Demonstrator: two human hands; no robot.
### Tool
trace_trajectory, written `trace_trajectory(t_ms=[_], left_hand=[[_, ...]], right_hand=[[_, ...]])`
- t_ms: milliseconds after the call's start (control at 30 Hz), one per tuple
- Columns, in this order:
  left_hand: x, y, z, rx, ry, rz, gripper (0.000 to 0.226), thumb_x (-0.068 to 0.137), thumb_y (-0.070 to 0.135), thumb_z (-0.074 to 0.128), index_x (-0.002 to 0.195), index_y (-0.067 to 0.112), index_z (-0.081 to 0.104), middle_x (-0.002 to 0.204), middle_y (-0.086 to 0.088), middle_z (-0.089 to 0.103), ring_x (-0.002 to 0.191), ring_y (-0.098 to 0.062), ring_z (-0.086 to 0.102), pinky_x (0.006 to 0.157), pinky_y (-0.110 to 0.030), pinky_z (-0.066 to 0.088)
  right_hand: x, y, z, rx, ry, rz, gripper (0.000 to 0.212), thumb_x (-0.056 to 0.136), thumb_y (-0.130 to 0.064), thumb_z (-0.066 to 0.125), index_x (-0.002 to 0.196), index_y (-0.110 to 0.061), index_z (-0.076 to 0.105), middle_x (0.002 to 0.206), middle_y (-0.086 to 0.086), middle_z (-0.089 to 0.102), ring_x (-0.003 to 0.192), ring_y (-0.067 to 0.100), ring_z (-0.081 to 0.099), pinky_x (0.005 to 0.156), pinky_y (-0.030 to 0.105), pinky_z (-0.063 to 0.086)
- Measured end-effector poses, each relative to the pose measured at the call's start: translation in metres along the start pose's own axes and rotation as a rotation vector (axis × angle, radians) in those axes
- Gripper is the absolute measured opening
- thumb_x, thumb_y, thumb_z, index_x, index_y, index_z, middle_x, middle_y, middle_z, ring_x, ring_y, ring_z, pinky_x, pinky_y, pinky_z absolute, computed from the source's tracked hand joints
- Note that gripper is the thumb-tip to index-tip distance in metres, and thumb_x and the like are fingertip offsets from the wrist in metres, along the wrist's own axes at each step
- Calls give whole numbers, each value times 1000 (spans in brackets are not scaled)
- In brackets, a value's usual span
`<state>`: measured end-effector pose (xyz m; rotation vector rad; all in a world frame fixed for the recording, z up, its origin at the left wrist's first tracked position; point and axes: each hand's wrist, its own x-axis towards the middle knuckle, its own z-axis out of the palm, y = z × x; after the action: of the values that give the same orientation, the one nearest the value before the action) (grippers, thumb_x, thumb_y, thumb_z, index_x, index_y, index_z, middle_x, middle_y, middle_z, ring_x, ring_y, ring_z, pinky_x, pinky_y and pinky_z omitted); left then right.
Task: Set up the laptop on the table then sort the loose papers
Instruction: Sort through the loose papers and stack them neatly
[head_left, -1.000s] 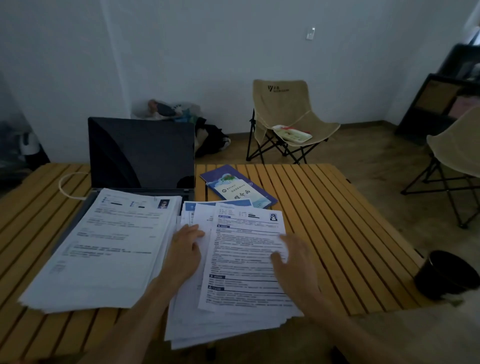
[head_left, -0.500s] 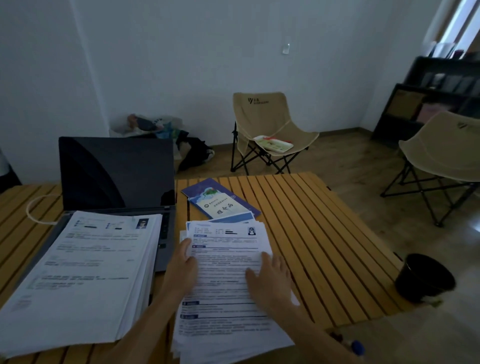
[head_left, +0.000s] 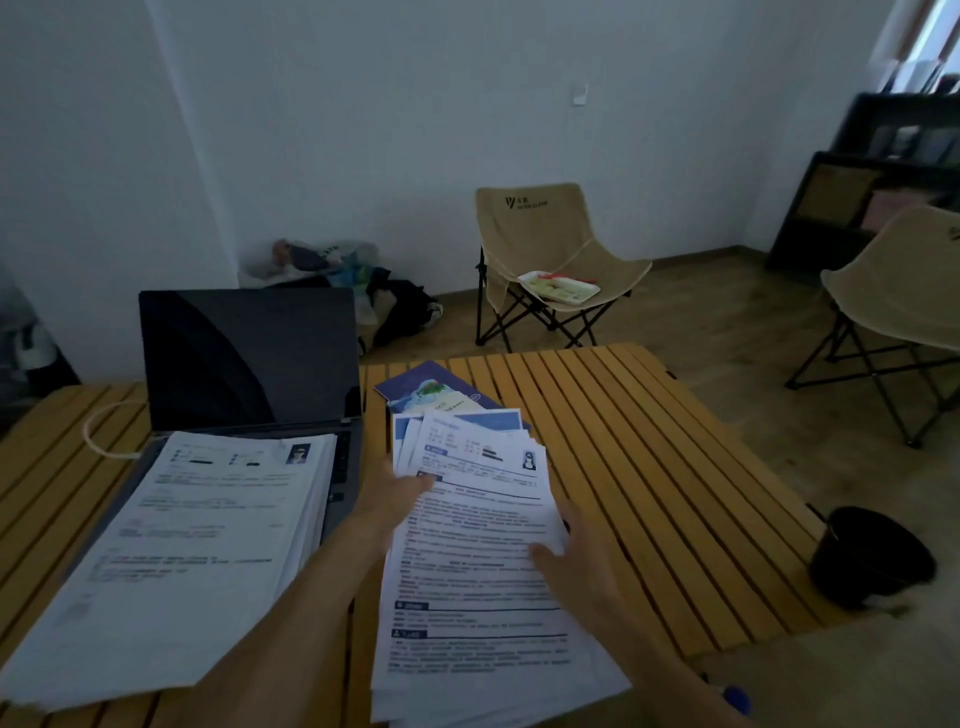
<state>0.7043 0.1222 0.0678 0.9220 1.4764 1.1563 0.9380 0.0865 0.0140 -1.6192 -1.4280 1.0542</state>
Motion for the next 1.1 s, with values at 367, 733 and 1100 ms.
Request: trace_trajectory(t_ms=[367,733,1100], left_hand=[[-47,132,-9,-104,-128,638,36,91,-1,61,126,6,60,117,-7,71,104,-25,69,83,-36,59],[-33,102,-22,76,-89,580,39,86,12,74,122,12,61,112,-5,73,101,-23,70,89,-51,56],[-30,102,-31,-43,-107,580,54,81,30,79,125,10,56,113,-8,72,102,-25,71,88,-48,57]], right_hand=[[12,-97,-80,410,-249,-275,36,81,-15,78,116,-9,71,117,8,73,107,29,70,90,46,56],[8,-53,-43,405,-312,-252,34,91,-6,69,125,-8,65,121,12,71,110,34,68,91,55,56],[9,-61,-42,355,-281,-273,51,75,-16,85,122,-17,65,116,4,73,109,22,69,87,42,60]])
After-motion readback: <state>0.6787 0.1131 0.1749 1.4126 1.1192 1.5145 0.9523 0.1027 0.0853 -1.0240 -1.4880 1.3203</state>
